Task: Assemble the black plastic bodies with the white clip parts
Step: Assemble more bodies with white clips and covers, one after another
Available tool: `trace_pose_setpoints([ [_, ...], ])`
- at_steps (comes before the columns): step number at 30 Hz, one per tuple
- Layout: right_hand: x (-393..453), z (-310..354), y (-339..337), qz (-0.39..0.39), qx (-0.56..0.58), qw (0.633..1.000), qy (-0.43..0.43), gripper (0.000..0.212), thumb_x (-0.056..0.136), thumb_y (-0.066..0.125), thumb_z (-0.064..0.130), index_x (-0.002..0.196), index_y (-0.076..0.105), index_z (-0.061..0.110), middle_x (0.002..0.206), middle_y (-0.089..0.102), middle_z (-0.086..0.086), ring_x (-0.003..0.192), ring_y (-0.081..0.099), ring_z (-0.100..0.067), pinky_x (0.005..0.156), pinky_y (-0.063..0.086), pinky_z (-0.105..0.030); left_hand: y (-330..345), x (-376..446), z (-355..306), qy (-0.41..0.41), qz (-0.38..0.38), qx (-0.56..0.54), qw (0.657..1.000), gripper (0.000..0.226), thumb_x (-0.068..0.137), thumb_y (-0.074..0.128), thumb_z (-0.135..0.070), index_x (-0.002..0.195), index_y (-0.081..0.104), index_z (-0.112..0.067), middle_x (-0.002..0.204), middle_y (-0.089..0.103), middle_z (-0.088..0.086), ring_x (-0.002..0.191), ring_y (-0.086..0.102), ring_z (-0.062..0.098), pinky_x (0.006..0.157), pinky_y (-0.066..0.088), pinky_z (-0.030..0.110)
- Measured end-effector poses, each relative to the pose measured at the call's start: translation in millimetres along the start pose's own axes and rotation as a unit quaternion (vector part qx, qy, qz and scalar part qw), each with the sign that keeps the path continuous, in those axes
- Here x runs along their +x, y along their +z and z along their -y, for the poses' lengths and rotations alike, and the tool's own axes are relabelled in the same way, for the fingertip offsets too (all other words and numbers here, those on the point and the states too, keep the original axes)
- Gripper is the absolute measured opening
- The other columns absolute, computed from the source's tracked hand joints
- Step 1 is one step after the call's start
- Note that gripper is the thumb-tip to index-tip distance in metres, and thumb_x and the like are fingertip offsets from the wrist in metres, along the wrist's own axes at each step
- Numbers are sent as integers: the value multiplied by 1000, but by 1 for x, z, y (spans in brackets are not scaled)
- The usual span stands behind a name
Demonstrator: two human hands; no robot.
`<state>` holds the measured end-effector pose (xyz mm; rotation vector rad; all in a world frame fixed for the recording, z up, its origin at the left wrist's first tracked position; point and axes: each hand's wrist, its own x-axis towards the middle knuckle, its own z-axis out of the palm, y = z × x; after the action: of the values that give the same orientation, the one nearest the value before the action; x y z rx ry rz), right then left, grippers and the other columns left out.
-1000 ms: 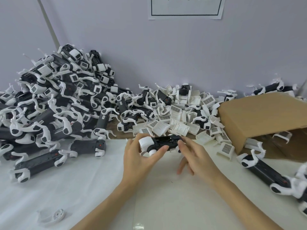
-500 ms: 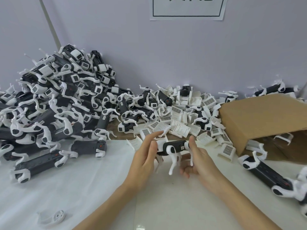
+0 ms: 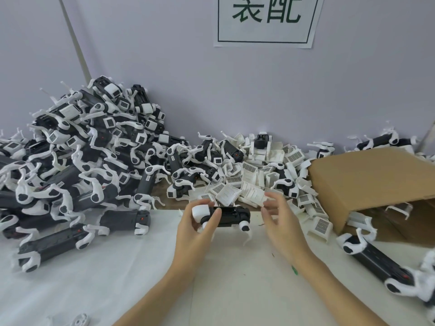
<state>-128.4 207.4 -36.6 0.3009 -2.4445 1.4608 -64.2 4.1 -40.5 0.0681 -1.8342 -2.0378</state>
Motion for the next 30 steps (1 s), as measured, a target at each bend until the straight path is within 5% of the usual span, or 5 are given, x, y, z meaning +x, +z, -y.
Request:
trace_pose_setpoints([
  [8,45,-31,2,1,-279,957,-77,48,93,77,29,135,59,15,127,66,-3,114,56,-21,96,45,-34,-1,2,7,-31,46,9,998,24,100,71,-34,121,62,-32,75,59,-14,65,49,6,59,42,14],
  [16,26,-20,-9,-48,39,998,32,42,85,86,19,120,65,29,96,69,11,83,65,1,77,49,-18,-1,6,12,-50,44,2,998,20,99,73,-37,116,63,-31,71,49,-4,61,42,11,52,38,16],
  [23,4,-15,-14,-60,426,890,153,33,82,80,30,102,63,10,107,77,-10,100,72,-21,78,58,-31,-1,4,10,-41,44,7,998,21,100,71,-38,118,62,-30,71,48,-1,63,42,12,55,37,17],
  [27,0,-13,-16,-40,434,881,183,12,96,70,21,105,70,13,73,63,-3,63,59,-18,57,51,-28,-1,3,9,-44,41,11,998,20,100,71,-39,116,62,-31,67,45,-5,59,39,10,52,36,14],
  [30,-5,-11,-17,15,402,902,154,19,100,65,22,104,79,10,79,54,-8,57,48,-13,49,40,-21,0,3,8,-45,45,9,998,21,100,70,-38,116,61,-29,66,44,-4,56,39,10,51,35,14],
])
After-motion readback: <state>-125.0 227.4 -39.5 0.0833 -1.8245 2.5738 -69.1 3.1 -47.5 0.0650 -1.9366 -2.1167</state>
